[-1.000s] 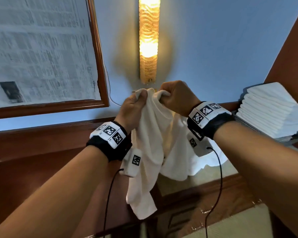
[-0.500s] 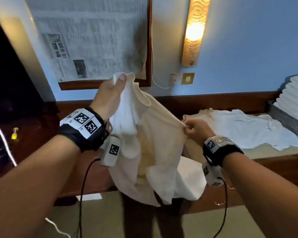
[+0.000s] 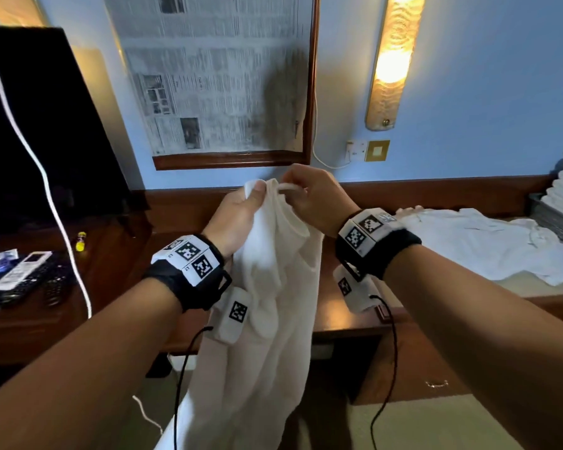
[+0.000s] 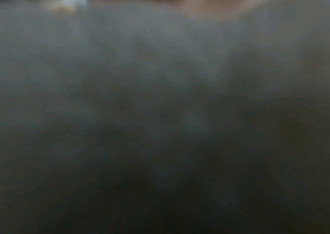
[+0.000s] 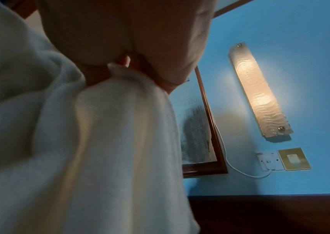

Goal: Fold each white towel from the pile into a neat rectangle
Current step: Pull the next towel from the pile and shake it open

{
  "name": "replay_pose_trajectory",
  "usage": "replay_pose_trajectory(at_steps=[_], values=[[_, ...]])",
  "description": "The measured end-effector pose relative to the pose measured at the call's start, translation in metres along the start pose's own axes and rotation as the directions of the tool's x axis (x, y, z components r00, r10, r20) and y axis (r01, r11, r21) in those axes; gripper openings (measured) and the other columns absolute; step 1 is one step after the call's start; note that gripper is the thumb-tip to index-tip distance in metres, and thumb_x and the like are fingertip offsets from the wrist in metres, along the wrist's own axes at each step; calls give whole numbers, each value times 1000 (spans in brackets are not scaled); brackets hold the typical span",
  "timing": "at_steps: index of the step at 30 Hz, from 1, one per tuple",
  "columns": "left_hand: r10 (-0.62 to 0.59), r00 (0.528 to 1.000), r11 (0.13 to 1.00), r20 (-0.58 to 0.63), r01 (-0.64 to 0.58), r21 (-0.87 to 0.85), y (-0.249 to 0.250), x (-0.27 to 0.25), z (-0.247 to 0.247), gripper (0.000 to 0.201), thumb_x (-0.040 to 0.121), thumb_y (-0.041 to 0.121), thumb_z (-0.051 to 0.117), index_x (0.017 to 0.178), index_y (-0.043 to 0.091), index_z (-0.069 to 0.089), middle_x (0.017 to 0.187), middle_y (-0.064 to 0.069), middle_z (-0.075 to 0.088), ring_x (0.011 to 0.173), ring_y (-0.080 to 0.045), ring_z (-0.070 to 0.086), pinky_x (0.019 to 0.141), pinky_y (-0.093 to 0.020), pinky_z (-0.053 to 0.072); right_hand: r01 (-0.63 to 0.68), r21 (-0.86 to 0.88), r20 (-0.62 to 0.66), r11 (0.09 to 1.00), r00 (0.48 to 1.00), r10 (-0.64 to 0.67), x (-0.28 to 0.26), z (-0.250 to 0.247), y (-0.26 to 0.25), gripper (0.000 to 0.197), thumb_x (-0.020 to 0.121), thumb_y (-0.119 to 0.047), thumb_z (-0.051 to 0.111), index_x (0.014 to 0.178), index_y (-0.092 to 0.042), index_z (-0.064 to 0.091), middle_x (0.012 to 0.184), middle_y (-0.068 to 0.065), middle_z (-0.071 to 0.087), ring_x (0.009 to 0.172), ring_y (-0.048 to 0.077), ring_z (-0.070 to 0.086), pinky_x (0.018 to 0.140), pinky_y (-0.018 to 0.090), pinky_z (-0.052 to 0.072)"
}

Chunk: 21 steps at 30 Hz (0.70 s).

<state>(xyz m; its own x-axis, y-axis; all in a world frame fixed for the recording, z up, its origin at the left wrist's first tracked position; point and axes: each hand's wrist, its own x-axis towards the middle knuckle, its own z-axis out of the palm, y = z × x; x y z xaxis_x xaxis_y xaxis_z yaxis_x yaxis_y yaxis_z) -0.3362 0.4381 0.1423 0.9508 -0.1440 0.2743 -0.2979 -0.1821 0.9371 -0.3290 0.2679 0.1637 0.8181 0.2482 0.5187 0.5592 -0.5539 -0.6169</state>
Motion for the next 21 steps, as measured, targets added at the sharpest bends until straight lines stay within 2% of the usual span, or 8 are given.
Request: replay_pose_trajectory(at_steps=[5,9,11,13,15,16,19,21], values=[[52,997,997,-64,-49,52,-1,8,-11,41,107,39,43,79,22,68,80,-3,67,78,-22,61,78,-36,43,-8,-24,94,1000,996,11,-33,5,17,9,89,-22,69,85,-21,61,77,-10,63,69,7,57,66,21,46],[38,991,996,-126,-27,84,7,11,-19,38,107,40,42,85,24,69,86,3,72,90,-24,68,90,-39,50,-197,-187,265,962,933,242,-68,17,59,5,88,-20,69,89,-16,72,83,0,70,78,17,67,75,34,55],[40,990,999,-138,-40,-1,9,15,-20,35,107,33,43,83,24,66,78,10,72,82,-14,68,88,-33,50,-296,-235,230,926,909,349,-82,15,84,8,89,-20,67,83,-15,72,79,3,69,75,21,67,70,33,53],[22,990,993,-140,-38,-113,11,18,-20,38,102,25,48,67,26,61,60,14,62,66,-10,59,74,-29,45,-359,-250,161,899,901,404,-93,8,109,12,89,-20,67,79,-13,70,73,3,67,71,21,64,66,32,48],[44,988,992,-148,-61,-110,9,22,-23,45,93,19,47,50,29,55,56,14,51,64,-13,47,70,-29,37,-414,-253,97,874,888,449,-100,0,132,13,88,-20,68,79,-11,71,70,4,66,69,24,62,65,34,47],[79,983,996,-164,-86,-35,7,24,-25,51,94,14,43,47,30,52,57,14,48,63,-8,45,68,-25,35,-452,-213,70,866,877,475,-103,-5,142,12,88,-19,69,79,-11,72,69,5,66,67,25,62,65,35,49],[146,972,976,-182,-112,185,8,23,-25,46,97,1,37,59,26,41,64,11,44,55,6,43,56,-11,32,-533,-12,-50,846,845,532,-109,-21,152,15,91,-14,69,77,-9,73,64,5,62,57,21,55,61,38,48],[108,979,989,-174,-87,123,16,18,-22,38,96,1,41,63,20,43,64,12,47,54,5,43,55,-11,33,-534,22,-142,845,835,531,-104,-34,150,23,95,-13,64,72,-9,70,65,4,60,61,21,54,62,35,46]])
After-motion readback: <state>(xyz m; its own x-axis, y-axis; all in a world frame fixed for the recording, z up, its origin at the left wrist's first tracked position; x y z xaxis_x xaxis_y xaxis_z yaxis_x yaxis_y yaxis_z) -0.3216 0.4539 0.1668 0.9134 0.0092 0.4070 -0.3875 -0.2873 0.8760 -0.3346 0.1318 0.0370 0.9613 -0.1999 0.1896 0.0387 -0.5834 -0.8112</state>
